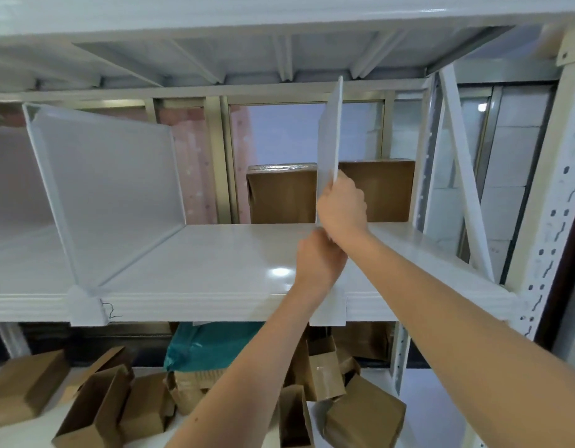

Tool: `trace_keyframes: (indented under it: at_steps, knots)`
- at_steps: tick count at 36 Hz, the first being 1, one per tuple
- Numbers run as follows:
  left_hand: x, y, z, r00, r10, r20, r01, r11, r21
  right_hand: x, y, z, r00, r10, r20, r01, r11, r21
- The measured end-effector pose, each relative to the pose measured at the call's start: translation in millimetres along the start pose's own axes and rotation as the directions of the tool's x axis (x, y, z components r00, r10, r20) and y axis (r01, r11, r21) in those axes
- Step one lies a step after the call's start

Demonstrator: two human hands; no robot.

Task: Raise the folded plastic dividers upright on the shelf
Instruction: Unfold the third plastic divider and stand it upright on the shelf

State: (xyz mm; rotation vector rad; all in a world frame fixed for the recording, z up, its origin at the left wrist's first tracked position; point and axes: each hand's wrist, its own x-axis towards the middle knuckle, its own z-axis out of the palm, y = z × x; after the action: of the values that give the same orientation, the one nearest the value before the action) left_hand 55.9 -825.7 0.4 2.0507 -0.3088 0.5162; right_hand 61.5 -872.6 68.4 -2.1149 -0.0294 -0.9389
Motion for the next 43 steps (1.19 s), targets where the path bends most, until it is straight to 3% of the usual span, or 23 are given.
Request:
trace_keyframes:
  at_steps: [2, 5, 13, 15, 16, 17, 18, 20, 21, 28, 33, 43]
  knots:
    - [6, 6, -8, 0.993, 0.091, -0.081, -0.105, 0.974, -0.202, -2, -4, 3, 0.999, -0.029, 0.023, 0.030, 0.999, -0.025]
    - [7, -2, -2, 0.983, 0.022, -0.180, -0.105, 0.880, -0.464, -1, -6, 6, 0.999, -0.037, 0.025, 0.038, 0.998, -0.041]
    - [0, 1, 5, 0.996, 0.081, -0.042, -0.091, 0.852, -0.515, -1, 12, -1, 0.995, -0.054, -0.084, 0.055, 0.998, 0.007]
    - [3, -1, 9, 0.995, -0.014, 0.095, 0.062, 0.849, -0.525, 1, 15, -3, 0.994, -0.046, -0.102, 0.046, 0.999, 0.002]
    - [3, 1, 8, 0.999, -0.028, 0.019, 0.032, 0.941, -0.338, 0, 14, -3, 0.993, -0.047, -0.108, 0.047, 0.999, -0.002]
    - [3, 0, 9, 0.999, -0.041, -0.001, 0.039, 0.954, -0.298, 0, 14, -3, 0.992, -0.054, -0.111, 0.054, 0.999, -0.008]
    - [3, -1, 8, 1.000, -0.028, 0.012, 0.030, 0.928, -0.372, 0, 13, -1, 0.991, -0.070, -0.111, 0.068, 0.998, -0.015]
    - [1, -3, 9, 0.993, -0.004, 0.118, 0.085, 0.723, -0.686, -1, 12, 1, 0.991, -0.089, -0.104, 0.085, 0.996, -0.036]
    - [2, -3, 9, 0.995, -0.025, 0.099, 0.093, 0.628, -0.773, -1, 11, 3, 0.991, -0.094, -0.097, 0.090, 0.995, -0.045]
    - [-2, -10, 4, 0.981, -0.102, 0.164, 0.191, 0.362, -0.912, -5, 0, 14, 0.984, -0.177, -0.035, 0.170, 0.973, -0.156]
    - [-5, -9, 0, 0.972, -0.126, 0.199, 0.228, 0.292, -0.929, -7, -1, 19, 0.980, -0.197, -0.032, 0.188, 0.964, -0.188]
    - [-11, -8, -1, 0.970, -0.129, 0.204, 0.234, 0.301, -0.924, -10, 0, 21, 0.975, -0.221, -0.037, 0.209, 0.956, -0.204]
